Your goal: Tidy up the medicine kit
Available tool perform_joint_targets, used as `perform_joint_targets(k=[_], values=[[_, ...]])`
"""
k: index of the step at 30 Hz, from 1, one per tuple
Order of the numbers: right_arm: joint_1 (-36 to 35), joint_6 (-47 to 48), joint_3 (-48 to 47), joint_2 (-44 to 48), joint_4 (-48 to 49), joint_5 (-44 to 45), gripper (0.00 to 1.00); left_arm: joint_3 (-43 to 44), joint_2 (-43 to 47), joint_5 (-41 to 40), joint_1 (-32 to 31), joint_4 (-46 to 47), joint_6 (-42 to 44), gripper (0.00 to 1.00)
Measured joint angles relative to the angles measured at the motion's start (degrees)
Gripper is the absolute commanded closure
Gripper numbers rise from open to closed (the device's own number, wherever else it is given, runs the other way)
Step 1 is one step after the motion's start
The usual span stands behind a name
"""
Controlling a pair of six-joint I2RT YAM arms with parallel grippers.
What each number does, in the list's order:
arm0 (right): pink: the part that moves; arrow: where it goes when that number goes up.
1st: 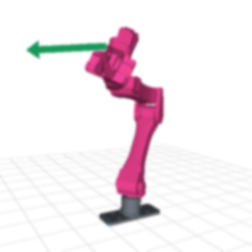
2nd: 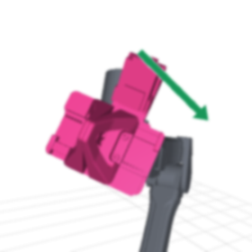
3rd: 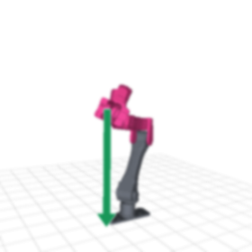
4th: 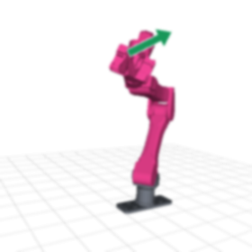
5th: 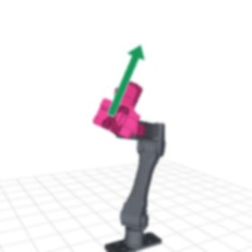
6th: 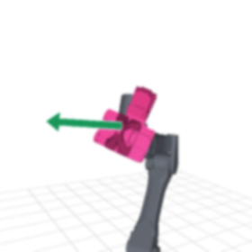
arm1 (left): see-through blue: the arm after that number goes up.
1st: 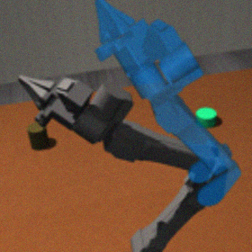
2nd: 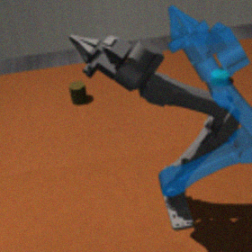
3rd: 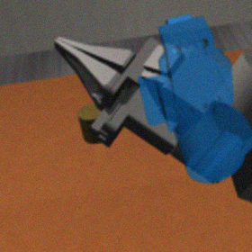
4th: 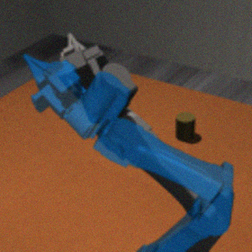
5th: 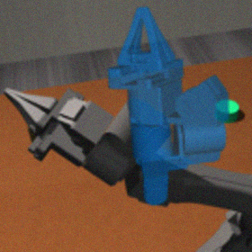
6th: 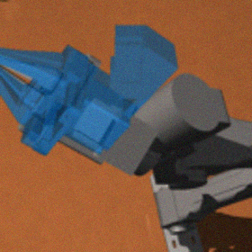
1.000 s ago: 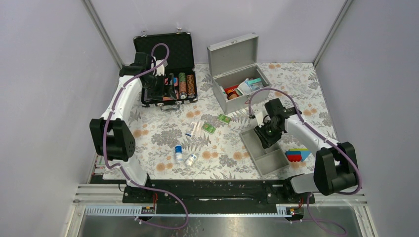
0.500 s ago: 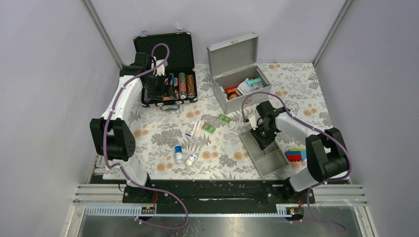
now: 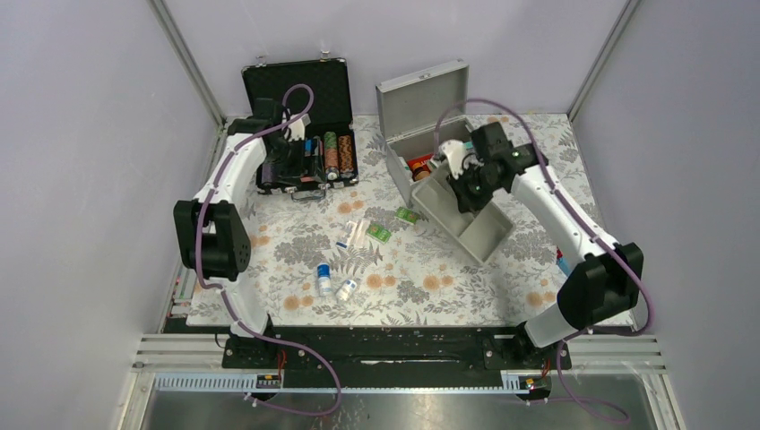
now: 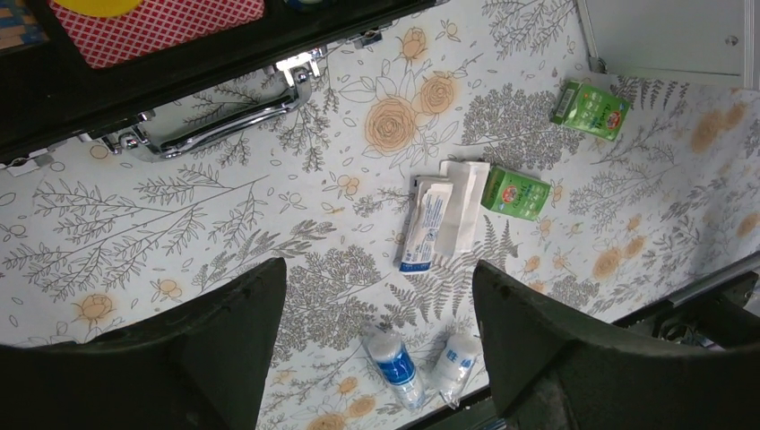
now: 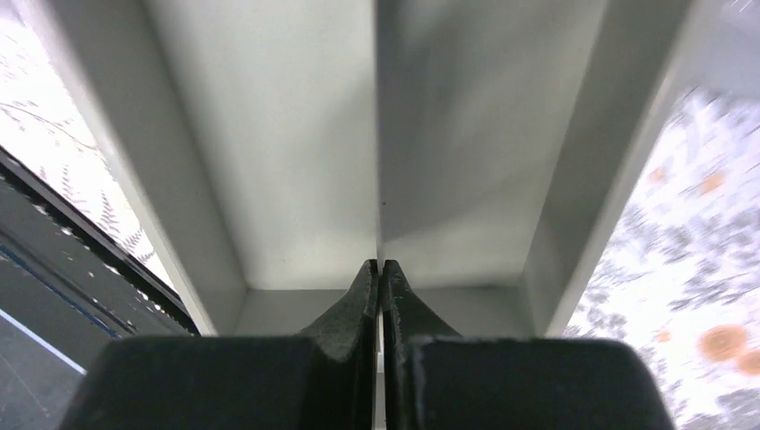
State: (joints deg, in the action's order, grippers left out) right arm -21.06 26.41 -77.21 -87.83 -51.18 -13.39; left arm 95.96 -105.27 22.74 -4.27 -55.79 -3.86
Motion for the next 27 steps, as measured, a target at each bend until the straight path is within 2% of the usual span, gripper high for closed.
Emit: perform_joint_targets(k=[4,9,19,27], values=[[0.0,4.46,-12.15,-0.26,-4.24,-4.42,1.0,0.96,-0.55,0.04,-0.59,0.13,-0.11,0.25],[0.5,17.99,-23.12,-3.65,-6.34,-5.81,1.0,1.36,-0.55,0.22,-1.07,0.17,-0.11,0.25],[3.21,46.29,-38.14,-18.71,-7.17,-5.7,1.0,0.83,1.4,-0.2,-1.09,0.17,0.85,0.25],[3.19,60.08,-55.06,-32.89,-8.55,-5.55,1.0,-0.11,4.42,-1.01,-1.09,0.17,1.95,0.24]])
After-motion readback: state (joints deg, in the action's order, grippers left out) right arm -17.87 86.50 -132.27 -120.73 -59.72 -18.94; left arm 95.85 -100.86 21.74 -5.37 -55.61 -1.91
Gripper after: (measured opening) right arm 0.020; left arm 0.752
